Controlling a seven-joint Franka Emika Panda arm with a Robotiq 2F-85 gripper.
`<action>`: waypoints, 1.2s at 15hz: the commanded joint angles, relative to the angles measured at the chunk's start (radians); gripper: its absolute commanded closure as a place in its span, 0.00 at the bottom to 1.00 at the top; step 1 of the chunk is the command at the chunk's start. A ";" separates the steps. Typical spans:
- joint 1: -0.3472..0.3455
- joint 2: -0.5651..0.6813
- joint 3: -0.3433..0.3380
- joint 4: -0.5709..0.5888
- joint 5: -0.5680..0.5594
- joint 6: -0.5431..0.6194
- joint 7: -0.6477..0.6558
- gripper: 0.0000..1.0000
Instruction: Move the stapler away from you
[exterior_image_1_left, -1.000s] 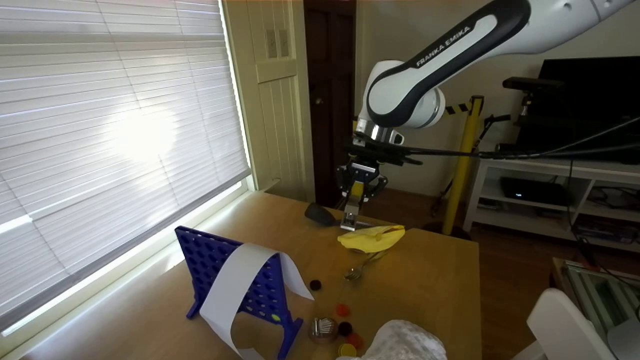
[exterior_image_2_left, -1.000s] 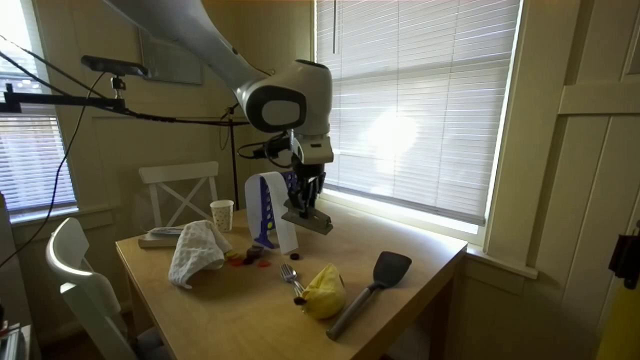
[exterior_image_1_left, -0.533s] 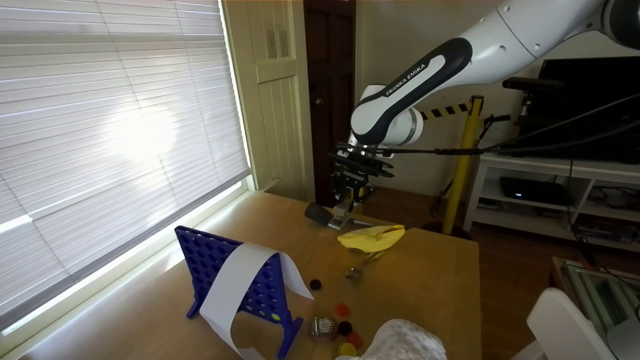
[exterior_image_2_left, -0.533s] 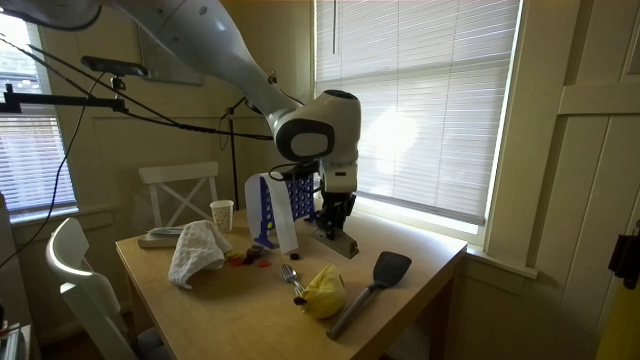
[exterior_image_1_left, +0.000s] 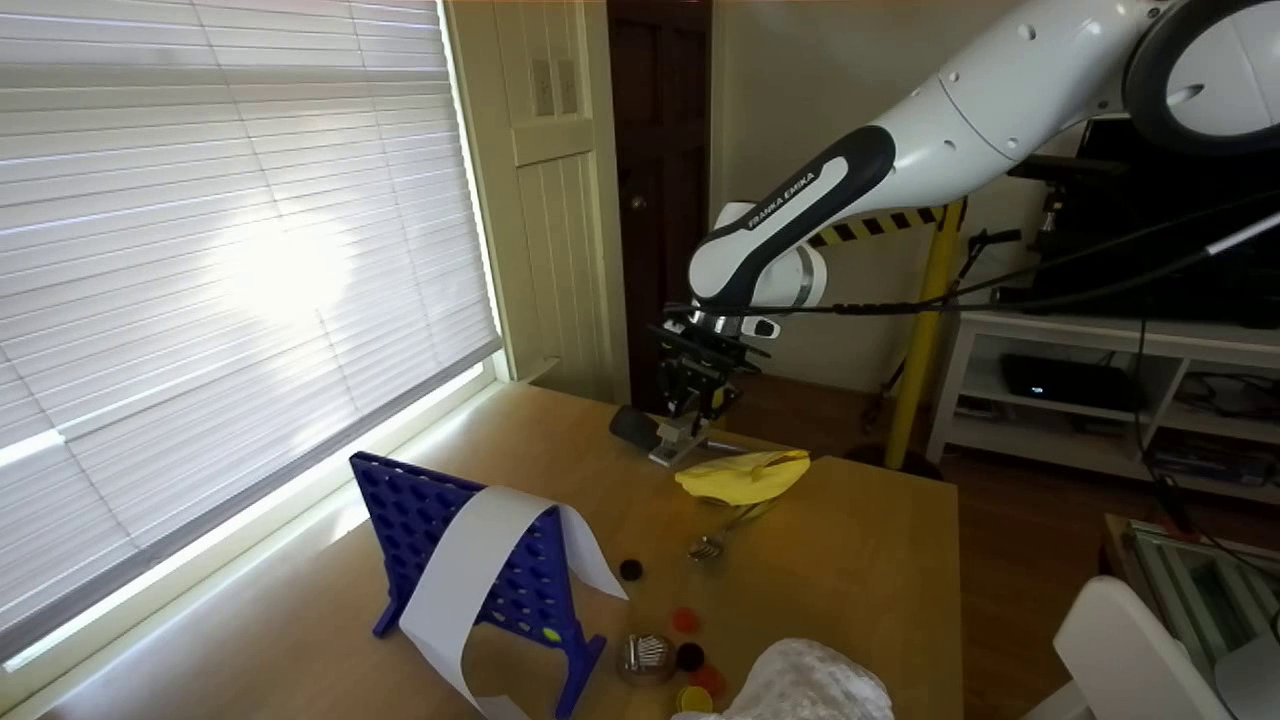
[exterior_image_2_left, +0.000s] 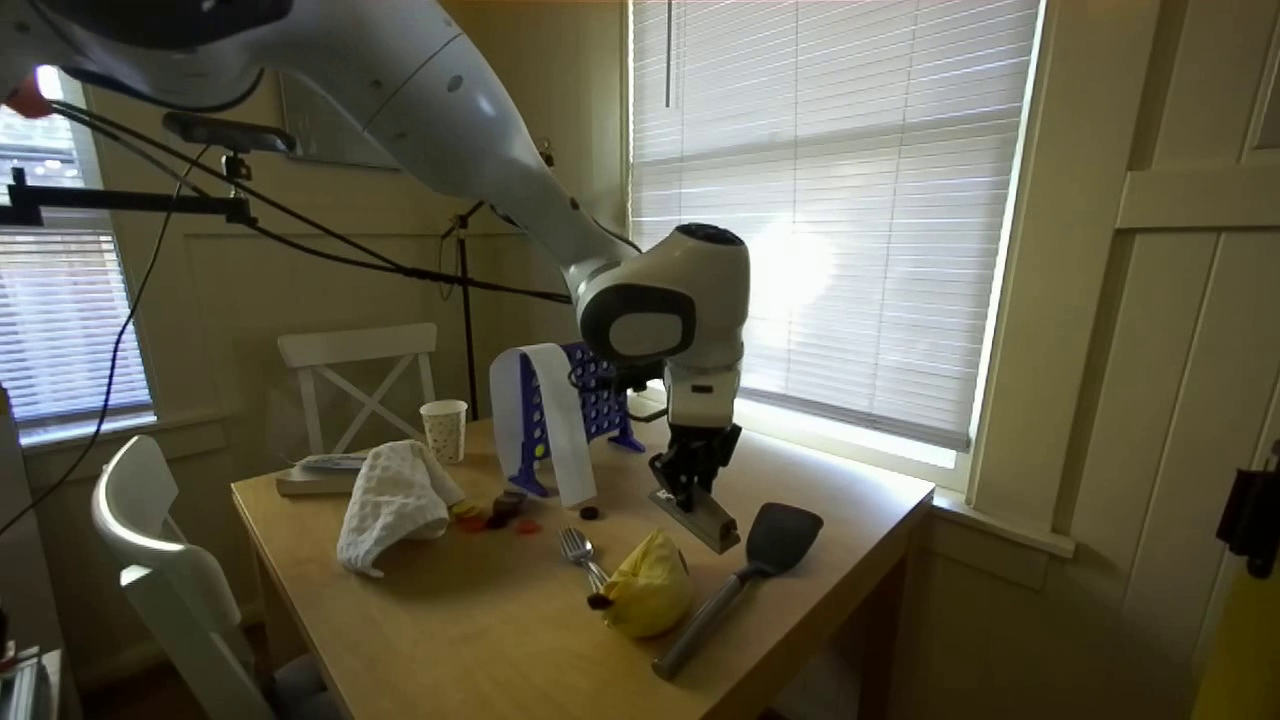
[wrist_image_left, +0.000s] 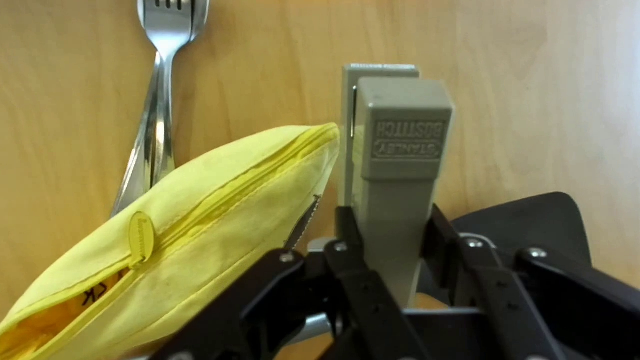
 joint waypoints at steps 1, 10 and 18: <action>-0.001 0.059 0.000 0.055 0.018 0.034 0.055 0.88; 0.014 0.114 0.003 0.060 0.004 0.073 0.107 0.88; 0.025 0.125 -0.006 0.056 -0.015 0.053 0.147 0.88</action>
